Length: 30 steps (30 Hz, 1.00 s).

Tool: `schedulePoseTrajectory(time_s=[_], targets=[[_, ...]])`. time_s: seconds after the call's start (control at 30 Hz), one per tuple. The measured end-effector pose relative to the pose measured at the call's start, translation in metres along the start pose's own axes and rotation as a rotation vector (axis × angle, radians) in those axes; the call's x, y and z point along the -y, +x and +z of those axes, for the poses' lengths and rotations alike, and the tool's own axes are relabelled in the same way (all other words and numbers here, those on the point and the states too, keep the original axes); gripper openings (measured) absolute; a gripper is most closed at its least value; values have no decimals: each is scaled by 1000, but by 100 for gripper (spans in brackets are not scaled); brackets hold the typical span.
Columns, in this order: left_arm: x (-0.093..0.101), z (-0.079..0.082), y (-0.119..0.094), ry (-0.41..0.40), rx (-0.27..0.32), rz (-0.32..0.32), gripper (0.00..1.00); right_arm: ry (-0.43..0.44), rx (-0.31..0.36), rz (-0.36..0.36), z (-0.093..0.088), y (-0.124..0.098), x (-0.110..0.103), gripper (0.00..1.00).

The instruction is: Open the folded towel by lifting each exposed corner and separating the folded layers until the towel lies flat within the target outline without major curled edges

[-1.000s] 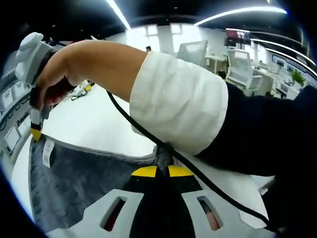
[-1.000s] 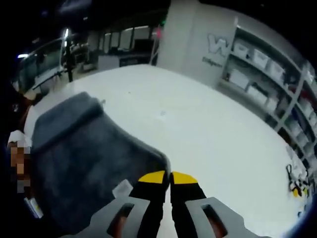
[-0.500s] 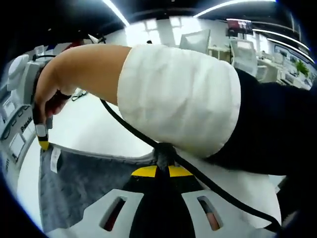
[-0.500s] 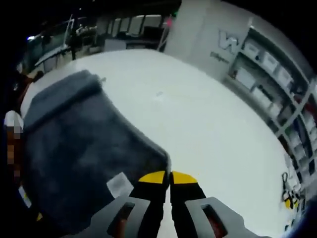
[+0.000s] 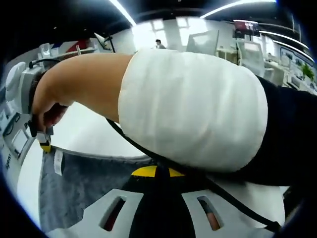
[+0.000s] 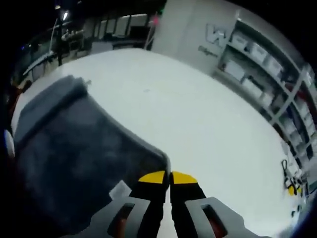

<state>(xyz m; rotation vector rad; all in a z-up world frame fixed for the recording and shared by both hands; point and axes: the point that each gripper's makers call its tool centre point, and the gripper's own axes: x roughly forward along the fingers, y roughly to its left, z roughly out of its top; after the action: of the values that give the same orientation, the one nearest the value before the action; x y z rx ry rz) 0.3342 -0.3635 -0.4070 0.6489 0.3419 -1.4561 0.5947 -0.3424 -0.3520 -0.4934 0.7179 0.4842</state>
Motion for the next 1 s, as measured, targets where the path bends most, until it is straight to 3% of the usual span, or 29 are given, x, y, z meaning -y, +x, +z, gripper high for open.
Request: schedulePoseTrajectory(time_s=[0.03,0.07,0.13,0.17,0.2,0.23,0.33,0.6,0.63,0.67,0.87,0.97,1.0], targets=[[0,0,1,-4,3,1,5,-6,-8,-6,-18,17,13,0],[-1,1,2,-7,6,3,5,-11,-14,-9,-24,22,18,0],[-1,0,5,-4,9,3,5,-9,-22,-8,-24,39,40,0],[-1,1,6,-5,20,2,5,-14,4,-93,-18,43,63,0],[0,0,8,-16,27,-5,5,-16,-3,-88,-19,46,68,0],[1,0,8,-24,29,-11,5,-13,-30,-34,-30,43,43,0],[0,1,8,-47,39,-21,6,4,-32,-23,-34,48,48,0],[3,2,10,-84,83,-62,10,38,-36,-43,-49,39,25,0],[4,2,10,-103,90,-75,11,61,-42,-13,-52,45,42,0],[4,2,10,-118,93,-82,12,67,-42,-11,-52,44,46,0],[6,3,8,-169,108,-135,25,86,8,-35,-42,26,51,7],[9,4,2,-138,114,-187,26,100,24,-32,-37,19,52,8],[2,6,-4,-177,121,-192,27,99,11,-20,-38,15,51,8]])
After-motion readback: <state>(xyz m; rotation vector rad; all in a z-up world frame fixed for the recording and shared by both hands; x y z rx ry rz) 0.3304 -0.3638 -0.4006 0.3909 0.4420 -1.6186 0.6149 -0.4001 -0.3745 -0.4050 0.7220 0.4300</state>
